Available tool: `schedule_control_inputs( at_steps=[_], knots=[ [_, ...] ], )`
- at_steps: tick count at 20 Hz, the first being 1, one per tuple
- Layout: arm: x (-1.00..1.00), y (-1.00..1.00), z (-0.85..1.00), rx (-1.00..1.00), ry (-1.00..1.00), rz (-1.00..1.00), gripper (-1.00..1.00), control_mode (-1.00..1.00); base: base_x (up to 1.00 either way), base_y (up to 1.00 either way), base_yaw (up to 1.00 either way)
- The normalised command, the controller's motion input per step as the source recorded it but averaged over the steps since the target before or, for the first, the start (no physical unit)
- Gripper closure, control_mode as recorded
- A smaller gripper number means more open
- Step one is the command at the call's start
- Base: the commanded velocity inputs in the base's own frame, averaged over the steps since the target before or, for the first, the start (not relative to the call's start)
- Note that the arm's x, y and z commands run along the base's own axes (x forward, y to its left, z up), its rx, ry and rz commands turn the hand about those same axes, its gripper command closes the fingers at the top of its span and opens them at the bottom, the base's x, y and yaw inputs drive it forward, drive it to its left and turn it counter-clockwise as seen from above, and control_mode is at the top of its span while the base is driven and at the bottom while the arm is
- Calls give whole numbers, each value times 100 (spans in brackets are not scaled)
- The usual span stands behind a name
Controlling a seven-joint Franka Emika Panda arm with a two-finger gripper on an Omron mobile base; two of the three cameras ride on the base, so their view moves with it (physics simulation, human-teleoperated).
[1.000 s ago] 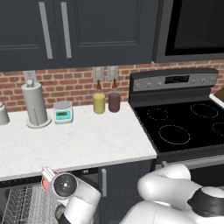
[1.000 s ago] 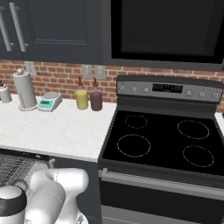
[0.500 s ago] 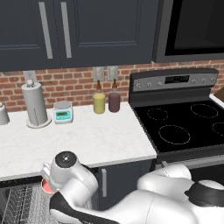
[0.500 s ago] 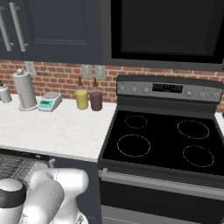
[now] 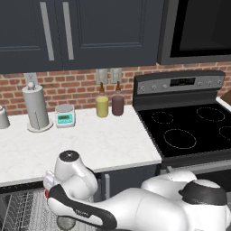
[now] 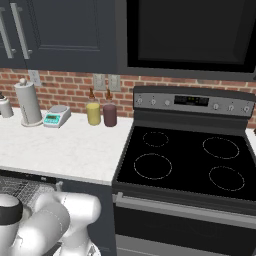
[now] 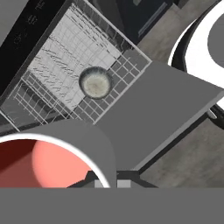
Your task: Pick up the cup and bowl from the counter, place them in the dishwasher, and close the dishwasher door.
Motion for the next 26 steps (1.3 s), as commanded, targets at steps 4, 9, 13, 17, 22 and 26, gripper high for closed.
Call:
schedule_control_inputs(
  at_steps=[4,9,13,17,22,26],
  knots=[
    [-2,2,-54,-6,0,1,100,-100,0,0,0],
    [0,16,-51,-10,0,0,100,-100,0,0,0],
    [0,32,-45,-10,1,0,100,-100,0,0,0],
    [0,36,-17,-10,5,1,100,-100,0,0,0],
    [0,38,-2,-9,4,0,100,-100,0,0,0],
    [4,37,-21,-10,6,0,100,-100,0,0,0]
  ],
)
